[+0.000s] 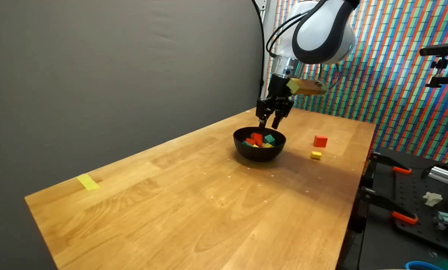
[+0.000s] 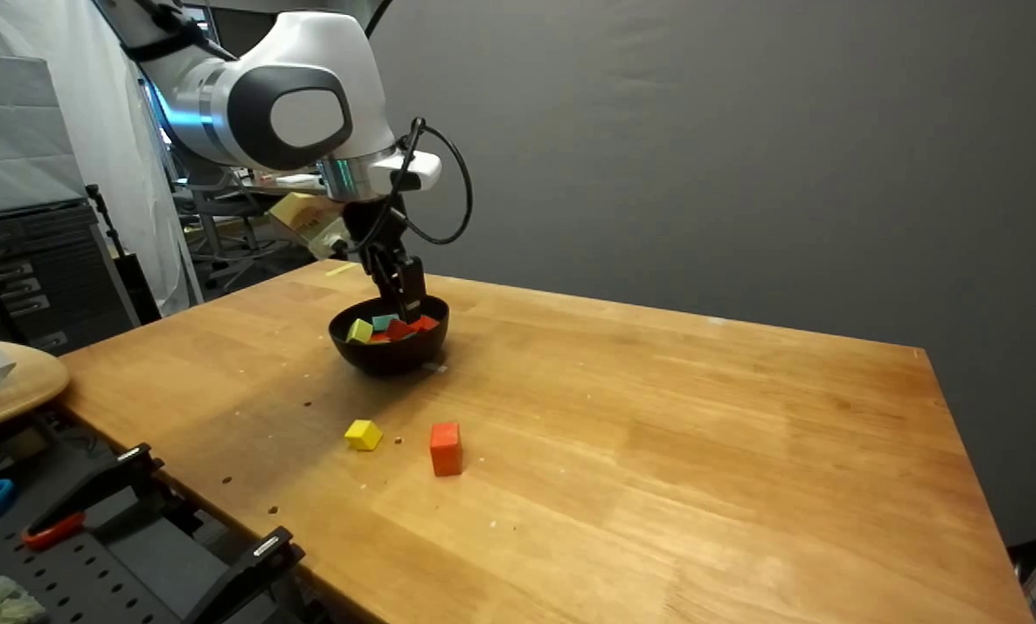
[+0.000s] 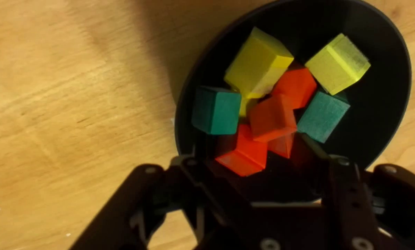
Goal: Place all the blocks inside the black bowl
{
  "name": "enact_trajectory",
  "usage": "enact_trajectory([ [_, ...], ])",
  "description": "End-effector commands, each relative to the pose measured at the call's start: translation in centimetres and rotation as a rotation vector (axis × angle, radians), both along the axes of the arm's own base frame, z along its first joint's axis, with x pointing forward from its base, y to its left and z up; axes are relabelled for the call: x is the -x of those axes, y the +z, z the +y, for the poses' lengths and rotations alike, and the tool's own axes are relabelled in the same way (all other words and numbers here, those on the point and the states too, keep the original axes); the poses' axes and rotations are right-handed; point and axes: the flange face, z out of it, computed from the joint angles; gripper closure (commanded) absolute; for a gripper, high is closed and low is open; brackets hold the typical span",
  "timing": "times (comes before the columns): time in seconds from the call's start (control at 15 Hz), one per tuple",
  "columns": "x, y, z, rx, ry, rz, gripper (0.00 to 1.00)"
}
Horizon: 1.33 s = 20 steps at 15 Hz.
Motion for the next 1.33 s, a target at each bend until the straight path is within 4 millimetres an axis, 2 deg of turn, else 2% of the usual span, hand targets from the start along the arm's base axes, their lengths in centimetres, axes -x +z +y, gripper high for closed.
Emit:
enact_trajectory([
  [0.0, -0.1, 0.0, 0.0, 0.000, 0.000, 0.001, 0.03],
  [0.13, 1.1, 1.1, -1.4, 0.008, -0.035, -0.003, 0.05],
  [0.2, 2.0, 1.8, -2.5, 0.010, -0.062, -0.003, 0.00],
  [0.4, 5.0, 2.4, -7.4, 0.050, -0.164, 0.009, 0.00],
  [0.6, 8.0, 0.9, -13.5, 0.050, -0.324, 0.068, 0.00],
  [0.73, 9.3, -0.5, -16.3, 0.024, -0.422, 0.111, 0.00],
  [0.93, 10.4, -1.8, -18.1, -0.028, -0.523, 0.159, 0.00],
  [1.27, 10.0, -4.0, -18.0, -0.141, -0.598, 0.230, 0.00],
])
